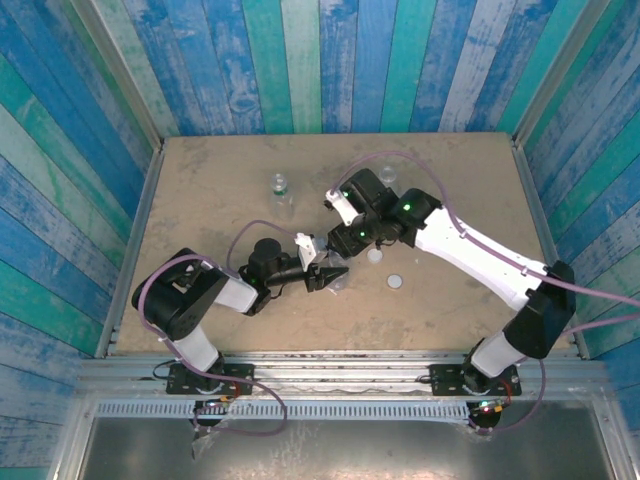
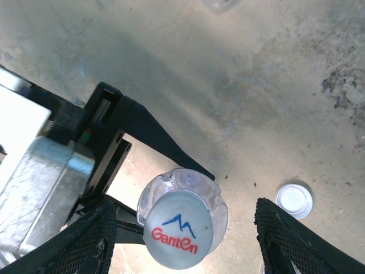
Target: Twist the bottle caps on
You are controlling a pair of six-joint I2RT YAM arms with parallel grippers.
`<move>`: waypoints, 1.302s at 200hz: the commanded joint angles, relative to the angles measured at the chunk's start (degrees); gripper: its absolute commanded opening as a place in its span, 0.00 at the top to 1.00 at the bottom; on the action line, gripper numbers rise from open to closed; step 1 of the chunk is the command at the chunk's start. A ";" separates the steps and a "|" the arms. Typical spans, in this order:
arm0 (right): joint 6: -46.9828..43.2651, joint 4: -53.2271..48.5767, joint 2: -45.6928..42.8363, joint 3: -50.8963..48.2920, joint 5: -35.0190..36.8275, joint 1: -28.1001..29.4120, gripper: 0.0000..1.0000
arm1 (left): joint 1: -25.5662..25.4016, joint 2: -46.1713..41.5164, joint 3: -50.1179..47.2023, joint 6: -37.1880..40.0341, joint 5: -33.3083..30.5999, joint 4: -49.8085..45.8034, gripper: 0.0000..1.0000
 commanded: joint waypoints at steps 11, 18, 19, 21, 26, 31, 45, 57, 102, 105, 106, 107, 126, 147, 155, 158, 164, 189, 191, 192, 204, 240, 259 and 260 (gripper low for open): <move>1.30 2.61 -3.30 -2.16 1.16 -0.43 0.34 | -0.16 2.70 -0.27 0.37 0.16 -5.14 0.44; 1.72 3.16 -3.63 -2.63 1.07 -0.65 0.35 | -0.15 2.81 -0.22 0.21 0.18 -5.04 0.44; 1.75 3.26 -3.66 -2.66 1.07 -0.70 0.35 | -0.11 2.86 -0.25 0.20 0.19 -5.05 0.44; 1.82 3.41 -3.73 -2.79 1.01 -0.82 0.35 | -0.14 2.86 -0.20 0.20 0.19 -4.96 0.44; 2.12 3.62 -3.85 -3.09 0.98 -0.99 0.36 | -0.17 3.00 -0.25 0.09 0.11 -4.93 0.44; 2.28 3.83 -3.87 -3.33 0.90 -1.28 0.36 | -0.15 3.08 -0.21 0.11 0.23 -4.91 0.44; 2.66 3.81 -3.64 -3.64 0.76 -2.03 0.39 | -0.14 3.00 -0.28 0.05 0.11 -4.88 0.44; 2.88 3.87 -3.37 -3.80 0.47 -2.62 0.41 | -0.15 2.91 -0.41 0.11 0.03 -4.87 0.44; 2.83 4.57 -2.67 -4.34 -0.61 -3.11 0.47 | 0.01 2.99 -0.56 0.11 -0.03 -4.88 0.44; 2.77 4.56 -2.66 -4.47 -0.61 -3.12 0.48 | 0.01 2.95 -0.61 0.10 -0.02 -4.87 0.44; 2.76 4.54 -2.65 -4.50 -0.65 -3.12 0.48 | 0.02 2.98 -0.57 0.10 0.00 -4.92 0.44; 2.75 4.57 -2.64 -4.60 -0.62 -3.16 0.48 | 0.06 2.99 -0.60 0.11 0.01 -4.89 0.44; 2.71 4.55 -2.72 -5.44 -0.62 -3.39 0.49 | 0.02 2.99 -0.63 0.15 0.01 -5.04 0.44; 2.75 4.59 -2.65 -6.44 -0.52 -3.56 0.52 | 0.11 2.96 -0.54 0.20 -0.01 -4.98 0.44; 2.77 4.62 -2.68 -6.68 -0.47 -3.66 0.53 | 0.11 3.00 -0.59 0.17 0.02 -5.05 0.44; 2.77 4.61 -2.64 -6.79 -0.50 -3.70 0.53 | 0.11 3.00 -0.62 0.19 0.02 -4.97 0.44; 2.75 4.60 -2.68 -6.98 -0.42 -3.68 0.54 | 0.11 2.95 -0.58 0.20 0.07 -5.13 0.44; 2.76 4.60 -2.77 -7.73 -0.49 -3.76 0.56 | 0.11 3.00 -0.45 0.20 0.11 -5.22 0.44; 2.75 4.60 -2.80 -7.77 -0.59 -3.81 0.56 | 0.11 3.00 -0.45 0.20 0.11 -5.20 0.44; 2.75 4.60 -2.81 -7.78 -0.64 -3.82 0.56 | 0.11 3.00 -0.45 0.20 0.15 -5.17 0.44; 2.76 4.60 -2.81 -7.94 -1.14 -3.78 0.56 | 0.13 2.94 -0.47 0.20 0.12 -5.28 0.44; 2.05 4.60 -2.89 -8.32 -4.68 -3.74 0.53 | 0.11 2.98 -0.52 0.22 0.14 -5.45 0.44; 1.92 5.56 -3.92 -8.76 -5.69 -3.71 0.51 | 0.11 3.16 -0.47 0.19 0.11 -5.34 0.44; 1.94 5.65 -3.98 -8.80 -5.69 -3.68 0.51 | 0.11 3.17 -0.46 0.19 0.11 -5.32 0.44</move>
